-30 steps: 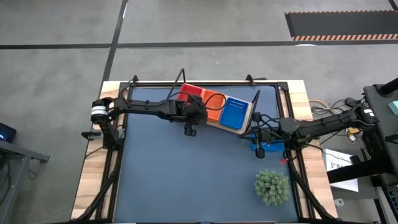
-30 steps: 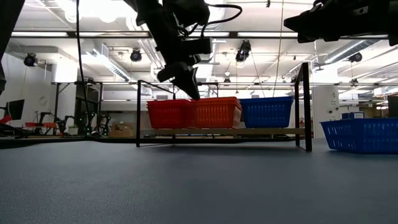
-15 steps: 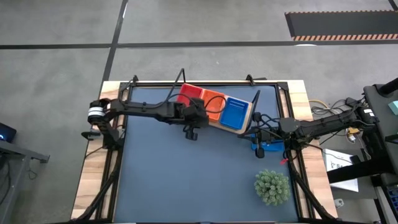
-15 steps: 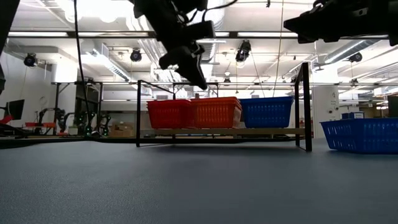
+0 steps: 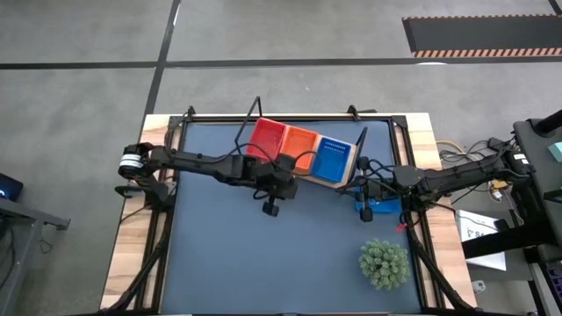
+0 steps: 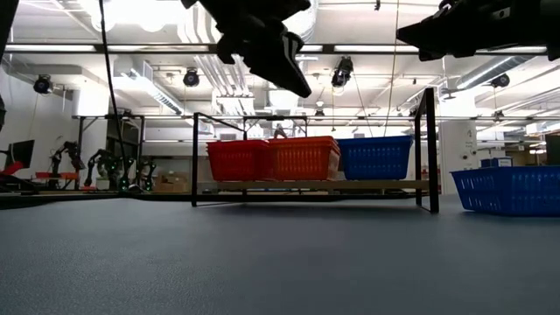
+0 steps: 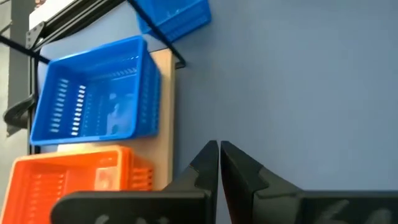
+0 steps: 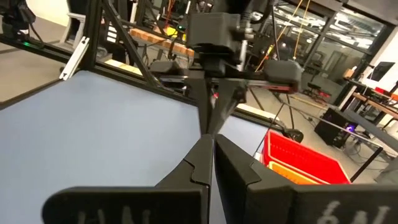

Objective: Stack baskets on shelf by color
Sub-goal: Stack the blue bin on top of the blue bins on the shelf

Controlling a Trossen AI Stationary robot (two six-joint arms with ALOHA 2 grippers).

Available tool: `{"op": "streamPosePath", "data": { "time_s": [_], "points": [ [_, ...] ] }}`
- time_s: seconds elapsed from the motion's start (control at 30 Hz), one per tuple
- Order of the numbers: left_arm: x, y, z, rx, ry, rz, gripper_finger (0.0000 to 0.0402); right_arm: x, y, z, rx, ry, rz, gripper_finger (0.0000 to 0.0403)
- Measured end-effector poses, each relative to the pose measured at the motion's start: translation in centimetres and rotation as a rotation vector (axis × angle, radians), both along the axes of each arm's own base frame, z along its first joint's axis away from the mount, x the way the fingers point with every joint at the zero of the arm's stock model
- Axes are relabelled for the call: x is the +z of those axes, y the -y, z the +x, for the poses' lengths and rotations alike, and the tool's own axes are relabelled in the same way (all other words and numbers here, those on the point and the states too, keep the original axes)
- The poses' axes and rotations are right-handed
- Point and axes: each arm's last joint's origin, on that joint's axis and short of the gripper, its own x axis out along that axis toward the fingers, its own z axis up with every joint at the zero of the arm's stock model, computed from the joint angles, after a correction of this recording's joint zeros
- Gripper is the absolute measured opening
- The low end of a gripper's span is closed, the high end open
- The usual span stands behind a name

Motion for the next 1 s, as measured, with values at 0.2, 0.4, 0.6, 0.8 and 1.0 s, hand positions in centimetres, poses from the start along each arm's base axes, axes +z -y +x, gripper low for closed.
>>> {"op": "streamPosePath", "data": {
  "time_s": [0.2, 0.4, 0.6, 0.8, 1.0],
  "points": [
    [-0.2, 1.5, -0.1, -0.039, -0.001, -0.001, 0.0001, 0.2, -0.1, 0.1, 0.008, -0.016, 0.005, 0.0009],
    [-0.7, 2.4, -0.6, -0.060, 0.043, -0.008, 0.0001, 0.2, -0.1, 0.1, 0.027, -0.024, 0.005, 0.0009],
    [-0.6, 2.5, -2.0, -0.048, 0.150, -0.025, 0.0001, 0.3, -0.6, 0.0, 0.078, -0.017, -0.001, 0.0009],
    [0.6, 2.6, -3.5, -0.054, 0.282, -0.033, 0.0001, 1.6, -1.7, 0.3, 0.139, 0.010, -0.002, 0.0009],
    [1.9, 2.4, -4.8, -0.065, 0.396, -0.024, 0.0001, 2.5, -3.8, 1.3, 0.228, -0.008, 0.011, 0.0009]
  ]
}}
